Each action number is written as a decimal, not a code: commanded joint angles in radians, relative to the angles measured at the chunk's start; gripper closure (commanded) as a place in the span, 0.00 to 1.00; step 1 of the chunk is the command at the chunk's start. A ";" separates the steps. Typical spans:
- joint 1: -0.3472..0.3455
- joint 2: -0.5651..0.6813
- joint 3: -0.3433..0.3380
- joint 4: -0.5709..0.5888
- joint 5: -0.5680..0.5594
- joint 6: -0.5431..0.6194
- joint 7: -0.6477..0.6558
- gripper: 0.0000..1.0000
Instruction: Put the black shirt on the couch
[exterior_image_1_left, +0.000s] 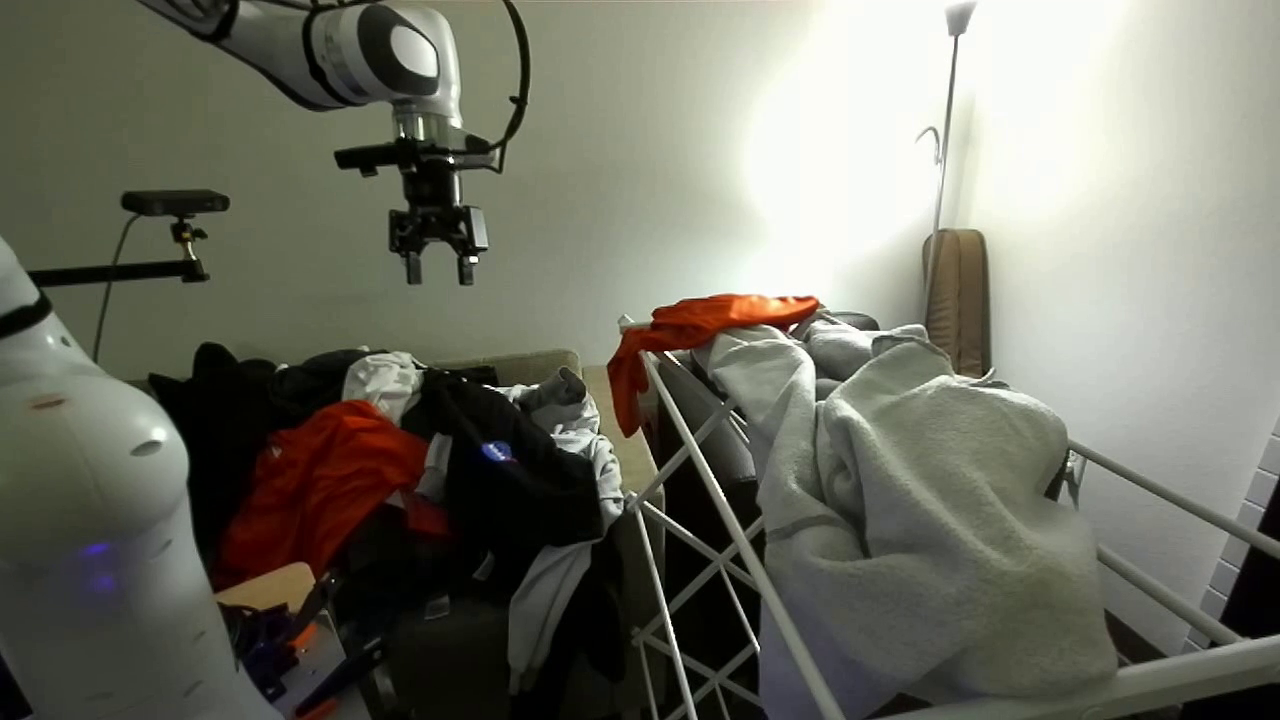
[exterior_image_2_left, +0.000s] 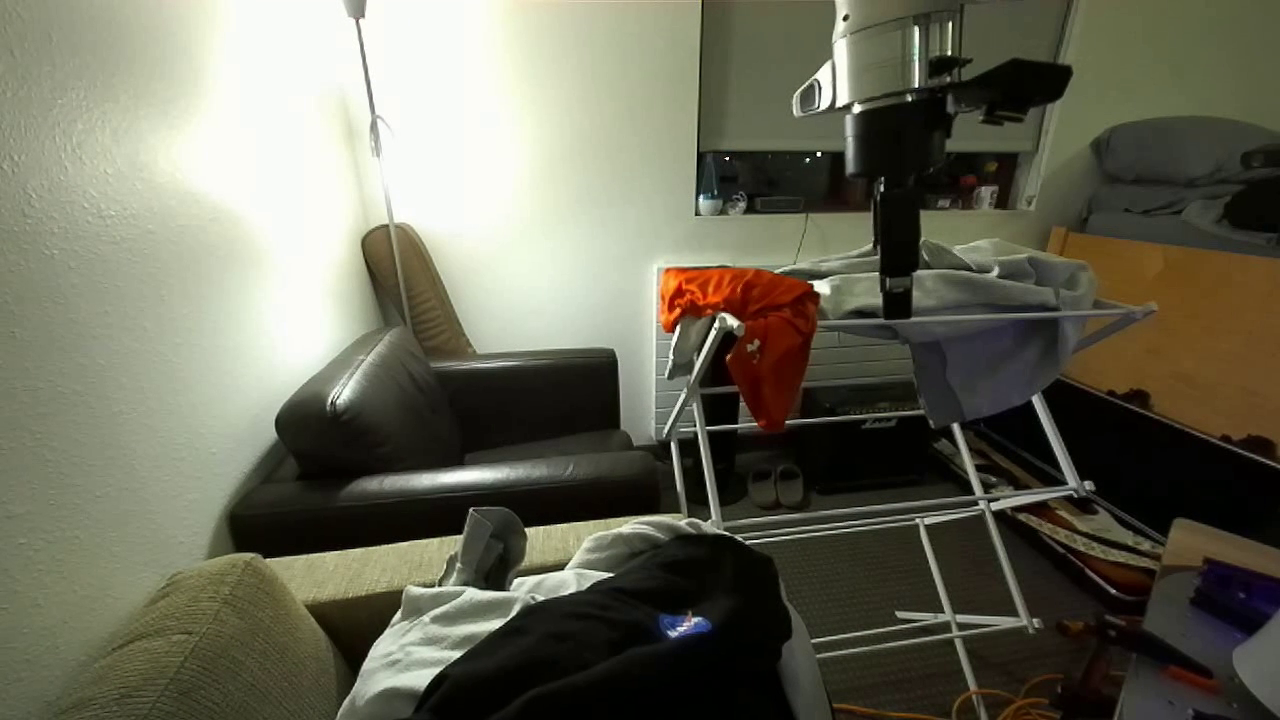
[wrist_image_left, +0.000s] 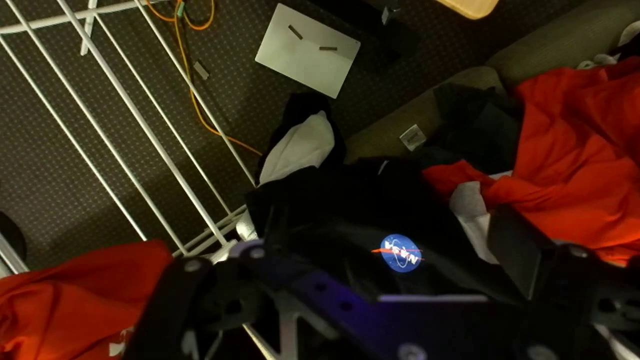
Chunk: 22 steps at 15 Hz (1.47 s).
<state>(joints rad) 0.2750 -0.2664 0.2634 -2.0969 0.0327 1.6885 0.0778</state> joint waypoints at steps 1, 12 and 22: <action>-0.027 -0.064 -0.013 -0.070 0.009 0.053 0.042 0.00; -0.092 -0.173 -0.066 -0.162 0.012 0.072 0.110 0.00; -0.110 -0.151 -0.076 -0.135 0.005 0.039 0.091 0.00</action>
<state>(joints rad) 0.1731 -0.4179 0.1798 -2.2347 0.0352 1.7305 0.1707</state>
